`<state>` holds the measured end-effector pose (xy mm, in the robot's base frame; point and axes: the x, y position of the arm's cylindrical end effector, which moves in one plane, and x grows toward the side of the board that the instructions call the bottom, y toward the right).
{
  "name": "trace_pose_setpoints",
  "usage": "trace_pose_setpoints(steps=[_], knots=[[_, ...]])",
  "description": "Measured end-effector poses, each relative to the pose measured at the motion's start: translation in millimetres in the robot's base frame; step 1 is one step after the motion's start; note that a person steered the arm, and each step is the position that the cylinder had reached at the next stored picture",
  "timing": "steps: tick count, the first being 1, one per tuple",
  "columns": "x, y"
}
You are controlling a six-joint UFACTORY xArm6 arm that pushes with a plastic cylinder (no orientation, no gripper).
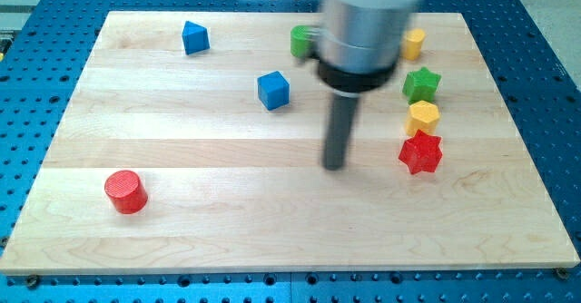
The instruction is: Push the blue cube to the top left of the green star
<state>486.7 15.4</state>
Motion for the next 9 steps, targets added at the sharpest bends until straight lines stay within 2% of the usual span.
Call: trace_pose_setpoints(steps=[1, 3, 4, 5, 6, 7, 9], knots=[[-24, -57], [-103, -59], [-130, -25], [-125, -11], [-94, -33], [-115, 15], [-147, 3]])
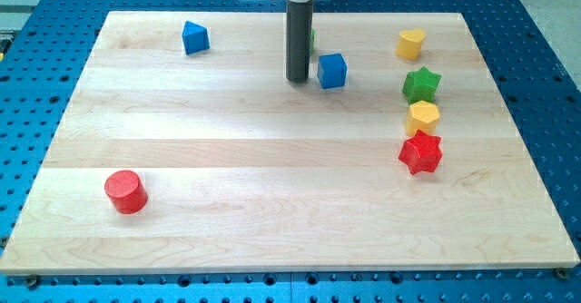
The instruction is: Push the blue cube to the top left of the green star
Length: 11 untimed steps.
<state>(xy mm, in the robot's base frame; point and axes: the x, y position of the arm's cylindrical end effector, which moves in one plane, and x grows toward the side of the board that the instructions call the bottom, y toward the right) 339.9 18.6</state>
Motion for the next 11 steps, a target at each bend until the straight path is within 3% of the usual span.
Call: trace_pose_setpoints(steps=[1, 2, 3, 4, 6, 11], knots=[[0, 56], [2, 41], [17, 69], [-2, 109], [-29, 95], [-27, 122]])
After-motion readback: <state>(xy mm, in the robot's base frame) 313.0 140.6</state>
